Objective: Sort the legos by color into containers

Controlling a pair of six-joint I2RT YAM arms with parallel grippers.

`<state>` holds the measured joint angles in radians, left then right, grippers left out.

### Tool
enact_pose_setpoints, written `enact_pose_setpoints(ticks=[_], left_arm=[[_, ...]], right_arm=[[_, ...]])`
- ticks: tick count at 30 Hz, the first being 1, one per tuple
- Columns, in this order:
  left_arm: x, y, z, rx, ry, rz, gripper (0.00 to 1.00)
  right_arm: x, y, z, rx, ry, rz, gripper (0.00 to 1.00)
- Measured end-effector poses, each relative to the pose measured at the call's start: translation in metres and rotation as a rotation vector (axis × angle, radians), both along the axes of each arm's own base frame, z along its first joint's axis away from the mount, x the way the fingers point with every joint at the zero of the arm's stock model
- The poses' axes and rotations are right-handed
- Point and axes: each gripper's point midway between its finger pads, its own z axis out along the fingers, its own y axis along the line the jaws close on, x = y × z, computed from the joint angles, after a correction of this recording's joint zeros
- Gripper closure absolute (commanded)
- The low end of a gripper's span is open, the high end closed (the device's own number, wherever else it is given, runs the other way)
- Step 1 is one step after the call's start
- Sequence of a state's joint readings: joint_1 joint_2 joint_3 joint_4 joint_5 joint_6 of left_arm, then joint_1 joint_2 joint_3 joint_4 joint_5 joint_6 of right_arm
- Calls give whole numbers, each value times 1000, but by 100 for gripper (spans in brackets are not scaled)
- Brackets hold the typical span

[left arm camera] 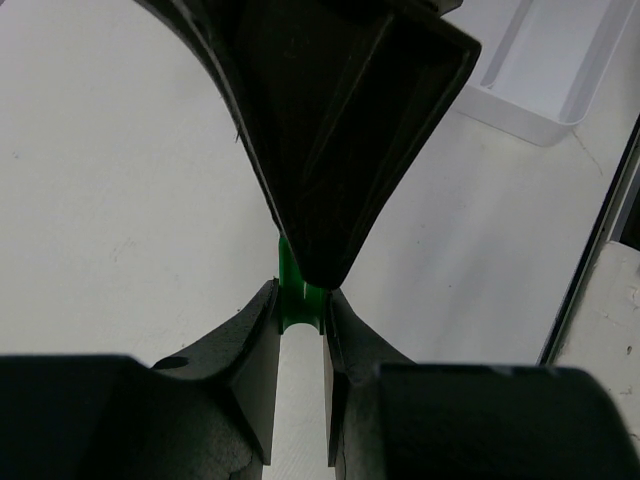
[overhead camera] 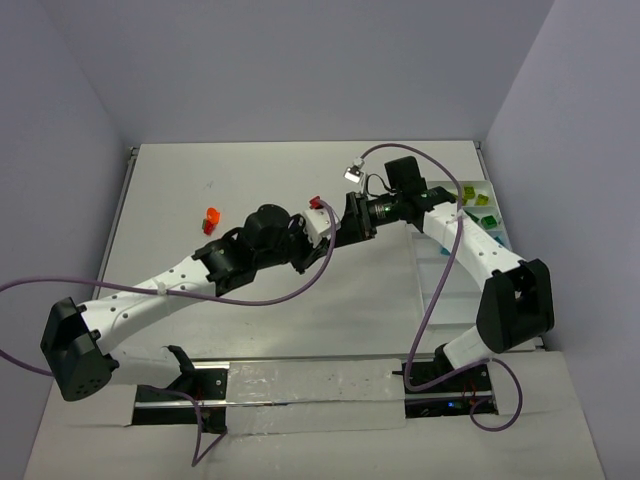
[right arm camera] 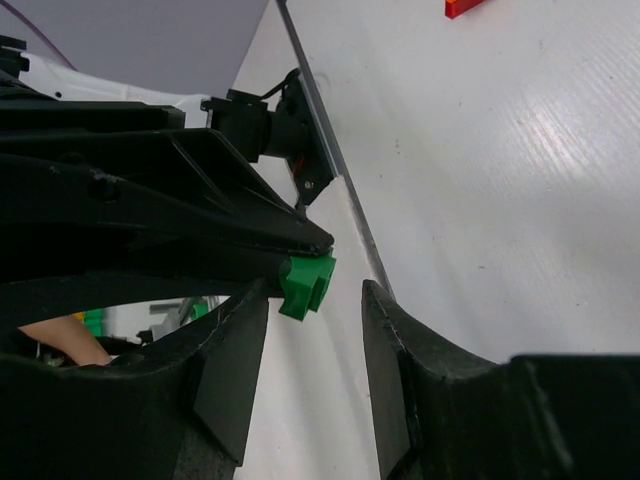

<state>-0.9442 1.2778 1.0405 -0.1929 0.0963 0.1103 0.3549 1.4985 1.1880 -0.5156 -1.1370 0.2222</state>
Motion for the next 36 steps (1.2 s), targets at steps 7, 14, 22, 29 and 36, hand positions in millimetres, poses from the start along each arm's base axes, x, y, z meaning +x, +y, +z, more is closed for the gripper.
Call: enact_pose_setpoints(ticks=[7,14,22,29,36], left_arm=[[-1,-3,-3,11,-3,-6,100],[1,-1,-6,26,-13,13,47],[13,13,-8,0,56,48,1],[44,62,12,-102,144,181,1],[68,106,18,-154,203,306,1]], right_arm=[[0,7,-4,-6,8,23,95],[2,6,-9,-36,15,4,100],[10,-16,-17,-98,-75,-29,100],[76,-132,-34,-325,-219,-382,100],[106,-269,-71,-695,-261,-665,100]])
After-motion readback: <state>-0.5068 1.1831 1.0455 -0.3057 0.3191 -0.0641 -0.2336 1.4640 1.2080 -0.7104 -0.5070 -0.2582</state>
